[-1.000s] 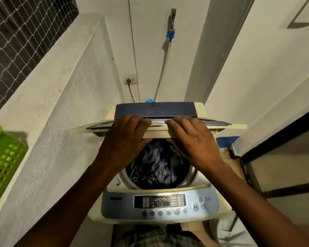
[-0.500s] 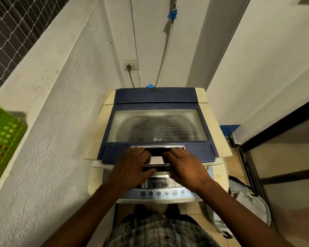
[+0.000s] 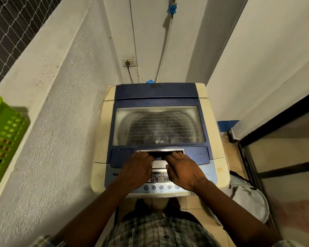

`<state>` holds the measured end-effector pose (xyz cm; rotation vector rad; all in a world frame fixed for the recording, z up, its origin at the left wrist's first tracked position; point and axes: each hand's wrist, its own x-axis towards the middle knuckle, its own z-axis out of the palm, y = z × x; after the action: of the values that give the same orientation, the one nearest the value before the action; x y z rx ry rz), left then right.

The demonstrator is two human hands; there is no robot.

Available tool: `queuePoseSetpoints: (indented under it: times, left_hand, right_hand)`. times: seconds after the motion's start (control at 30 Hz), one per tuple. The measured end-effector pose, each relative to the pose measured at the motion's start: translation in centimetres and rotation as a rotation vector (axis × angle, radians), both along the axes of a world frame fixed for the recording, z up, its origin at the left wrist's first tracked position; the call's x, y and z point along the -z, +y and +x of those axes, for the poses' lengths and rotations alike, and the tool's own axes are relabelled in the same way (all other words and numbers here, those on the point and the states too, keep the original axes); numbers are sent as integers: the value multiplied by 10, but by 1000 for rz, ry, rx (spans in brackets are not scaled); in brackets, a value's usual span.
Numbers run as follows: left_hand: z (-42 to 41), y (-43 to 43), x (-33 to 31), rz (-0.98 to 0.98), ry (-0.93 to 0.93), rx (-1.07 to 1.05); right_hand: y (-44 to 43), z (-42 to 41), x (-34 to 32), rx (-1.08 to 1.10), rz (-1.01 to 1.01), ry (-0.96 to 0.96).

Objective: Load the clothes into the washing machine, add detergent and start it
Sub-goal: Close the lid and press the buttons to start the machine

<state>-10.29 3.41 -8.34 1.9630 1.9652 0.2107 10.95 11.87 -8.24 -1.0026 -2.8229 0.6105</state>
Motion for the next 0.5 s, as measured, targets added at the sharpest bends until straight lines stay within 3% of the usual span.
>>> queuePoseSetpoints:
  times: [0.27,0.5]
  left_hand:
    - [1,0,9,19,17,-8]
    - [13,-24,3,-6,-130,-125]
  right_hand:
    - [-6,0,7,39,44,2]
    - [-12,22,5,52,-45,60]
